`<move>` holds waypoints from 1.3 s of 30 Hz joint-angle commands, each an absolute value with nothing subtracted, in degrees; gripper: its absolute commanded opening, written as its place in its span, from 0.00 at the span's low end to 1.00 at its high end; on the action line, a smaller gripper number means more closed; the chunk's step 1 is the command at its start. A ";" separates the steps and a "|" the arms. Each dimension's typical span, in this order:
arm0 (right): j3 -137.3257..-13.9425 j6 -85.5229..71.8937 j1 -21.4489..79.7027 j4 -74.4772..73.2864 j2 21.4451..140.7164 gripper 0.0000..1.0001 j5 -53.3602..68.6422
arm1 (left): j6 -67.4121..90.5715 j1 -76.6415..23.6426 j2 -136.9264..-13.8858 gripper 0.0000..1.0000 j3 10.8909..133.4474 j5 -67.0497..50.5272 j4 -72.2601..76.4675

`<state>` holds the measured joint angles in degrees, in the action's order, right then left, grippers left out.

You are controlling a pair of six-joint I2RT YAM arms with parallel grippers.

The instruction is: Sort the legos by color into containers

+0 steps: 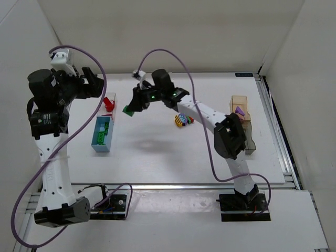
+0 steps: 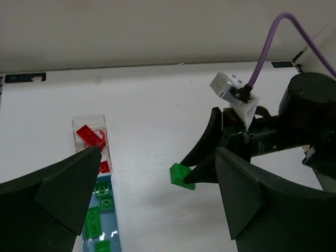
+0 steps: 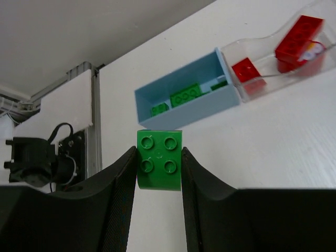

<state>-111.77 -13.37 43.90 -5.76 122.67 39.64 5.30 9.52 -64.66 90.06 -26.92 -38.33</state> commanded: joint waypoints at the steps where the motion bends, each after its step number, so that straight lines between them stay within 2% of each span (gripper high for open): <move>1: -116.27 -18.71 47.53 5.00 126.11 0.00 35.78 | 6.85 10.99 -62.85 0.99 89.21 -22.60 -43.76; 7: -118.02 -29.52 51.06 20.71 133.14 0.00 31.37 | 7.74 10.90 -61.17 0.99 91.67 -20.31 -49.30; 10: -121.89 -31.11 52.82 22.23 137.27 0.00 32.34 | 7.12 10.99 -60.12 0.99 92.11 -17.50 -50.88; 22: -135.78 -31.56 57.22 21.71 150.20 0.00 30.94 | 5.10 11.07 -59.15 0.99 96.06 -13.80 -56.95; 30: -140.62 -29.97 57.74 19.42 154.86 0.06 29.97 | 3.87 11.07 -58.10 0.99 95.54 -13.10 -58.27; 33: -140.63 -28.66 57.74 18.03 155.13 0.14 29.10 | 3.08 10.99 -57.48 0.99 94.83 -13.18 -58.36; 35: -140.45 -28.04 57.57 17.49 155.13 0.23 28.65 | 2.90 10.99 -57.48 1.00 94.57 -12.66 -58.27; 37: -140.01 -27.16 57.57 17.31 155.04 0.33 29.00 | 2.64 10.99 -57.48 0.99 94.48 -12.74 -57.92; 39: -139.83 -26.46 57.48 17.31 154.95 0.52 29.97 | 2.72 10.99 -57.57 1.00 94.74 -13.09 -58.09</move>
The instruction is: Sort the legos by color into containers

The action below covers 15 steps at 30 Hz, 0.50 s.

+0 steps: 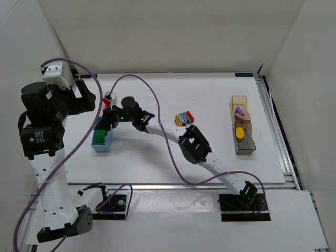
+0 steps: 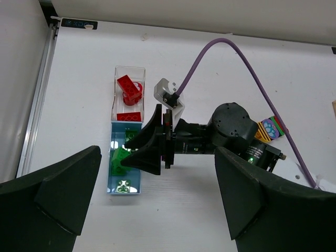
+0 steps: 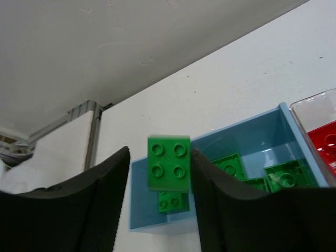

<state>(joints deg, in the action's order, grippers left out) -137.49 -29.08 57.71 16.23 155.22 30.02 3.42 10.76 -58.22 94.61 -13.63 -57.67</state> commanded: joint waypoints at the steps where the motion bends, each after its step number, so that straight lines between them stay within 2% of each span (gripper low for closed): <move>1: -140.27 -26.46 57.48 16.97 154.78 0.56 30.41 | 2.72 11.07 -57.66 0.99 94.75 -13.27 -58.18; 2: -140.45 -26.11 57.57 16.79 154.69 0.64 30.93 | 2.64 10.99 -57.74 0.99 94.66 -13.27 -58.10; 5: -140.10 -24.53 57.39 16.18 153.11 0.76 32.34 | 2.55 11.07 -58.01 1.00 94.48 -13.09 -58.27; 12: -129.92 -19.18 52.74 9.96 138.63 0.76 33.23 | 3.60 10.99 -60.29 0.99 95.10 -17.13 -54.41; 15: -129.72 -8.82 49.32 -8.05 129.13 0.75 29.72 | 5.36 11.07 -63.61 0.99 95.01 -22.04 -52.30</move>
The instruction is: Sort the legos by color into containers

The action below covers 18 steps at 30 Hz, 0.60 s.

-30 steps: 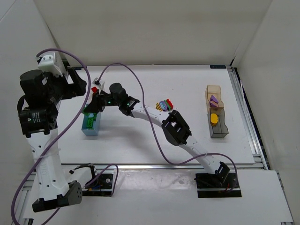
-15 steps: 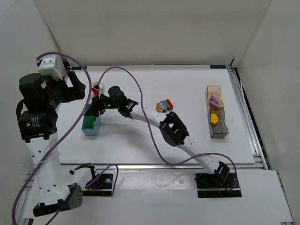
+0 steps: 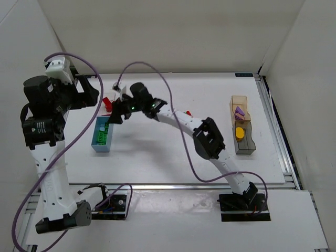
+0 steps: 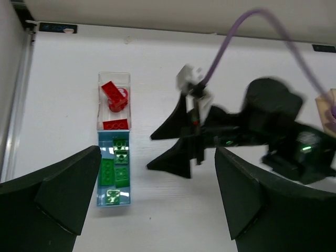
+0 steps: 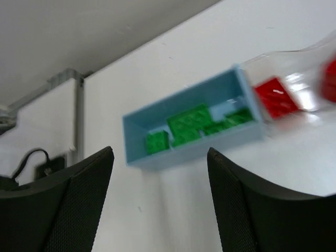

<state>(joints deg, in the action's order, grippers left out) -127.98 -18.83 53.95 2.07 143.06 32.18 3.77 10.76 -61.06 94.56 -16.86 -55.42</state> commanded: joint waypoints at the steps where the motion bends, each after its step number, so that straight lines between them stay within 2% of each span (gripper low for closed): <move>1: -130.16 -3.05 48.26 -17.57 125.89 0.76 28.84 | 5.54 10.99 -64.68 0.99 94.66 -24.06 -51.34; 5: -127.29 9.63 44.04 -33.70 116.92 0.79 21.98 | 10.62 9.59 -70.30 1.00 92.12 -31.01 -46.16; 8: -121.50 12.82 38.42 -40.92 109.20 0.83 19.43 | 10.20 5.20 -73.91 0.99 89.57 -30.07 -41.41; 9: -119.46 12.57 35.45 -41.22 107.42 0.89 15.86 | 9.67 3.62 -76.00 1.00 89.65 -28.93 -40.87; 12: -108.25 12.30 31.57 -40.35 97.85 0.99 11.79 | 5.55 -2.87 -80.14 0.99 89.92 -24.53 -41.92; 15: -99.00 14.23 25.77 -39.81 89.67 0.99 11.41 | 1.68 -9.47 -82.88 0.99 86.93 -22.42 -39.74; 18: -95.11 15.03 21.11 -44.01 85.71 0.99 14.06 | -3.24 -16.41 -86.04 0.99 83.42 -24.34 -38.15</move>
<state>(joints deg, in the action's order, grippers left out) -98.32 12.16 23.57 -38.57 88.36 14.06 2.50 -11.86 -85.84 85.32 -23.70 -40.62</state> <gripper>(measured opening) 0.988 0.995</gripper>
